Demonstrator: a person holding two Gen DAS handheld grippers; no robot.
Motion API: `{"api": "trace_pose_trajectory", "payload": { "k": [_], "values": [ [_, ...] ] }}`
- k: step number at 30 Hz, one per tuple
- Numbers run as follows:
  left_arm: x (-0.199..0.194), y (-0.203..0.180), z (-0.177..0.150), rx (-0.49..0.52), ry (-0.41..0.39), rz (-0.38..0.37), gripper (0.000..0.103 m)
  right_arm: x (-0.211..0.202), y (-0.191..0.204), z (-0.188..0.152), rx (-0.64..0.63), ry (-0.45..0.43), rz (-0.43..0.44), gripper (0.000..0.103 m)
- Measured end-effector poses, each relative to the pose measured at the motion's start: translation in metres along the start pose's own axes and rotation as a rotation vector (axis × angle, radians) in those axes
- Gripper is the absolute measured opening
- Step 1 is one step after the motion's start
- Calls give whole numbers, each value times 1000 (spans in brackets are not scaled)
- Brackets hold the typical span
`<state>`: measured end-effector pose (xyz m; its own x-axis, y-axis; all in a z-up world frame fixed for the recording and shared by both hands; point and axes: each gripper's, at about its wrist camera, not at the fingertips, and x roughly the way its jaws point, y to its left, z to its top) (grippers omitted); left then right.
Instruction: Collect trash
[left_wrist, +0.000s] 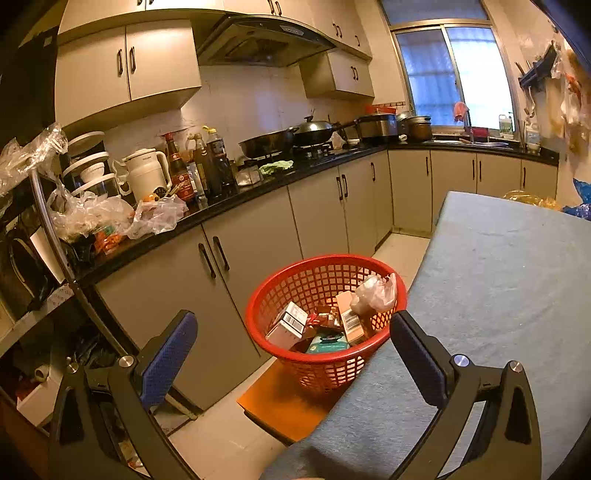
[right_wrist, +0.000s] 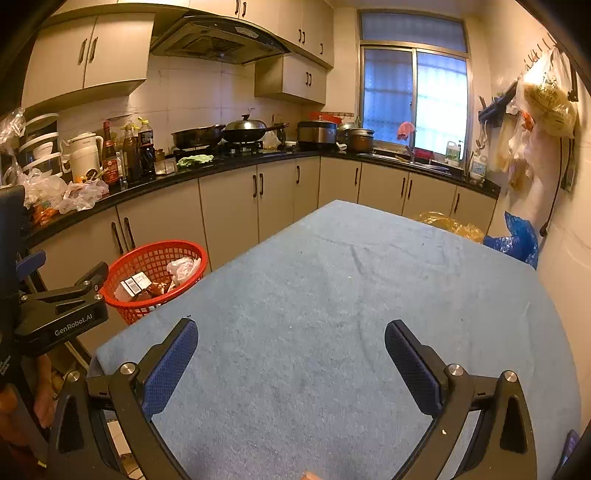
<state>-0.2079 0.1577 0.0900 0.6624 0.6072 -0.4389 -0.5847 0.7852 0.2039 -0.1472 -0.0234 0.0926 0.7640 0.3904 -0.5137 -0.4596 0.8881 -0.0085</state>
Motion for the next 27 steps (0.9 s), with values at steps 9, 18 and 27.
{"api": "trace_pose_trajectory", "payload": {
  "k": [9,18,27],
  "values": [
    [4,-3,-3,5,19,-3,103,-1,-3,-2,18,16,-13,103],
    [4,-3,-6,-1,20,-7,103,4,-1,-1,27,36,-12,102],
    [7,2,-8,-9,24,-5,103,7,5,-3,11,47,-18,102]
  ]
}}
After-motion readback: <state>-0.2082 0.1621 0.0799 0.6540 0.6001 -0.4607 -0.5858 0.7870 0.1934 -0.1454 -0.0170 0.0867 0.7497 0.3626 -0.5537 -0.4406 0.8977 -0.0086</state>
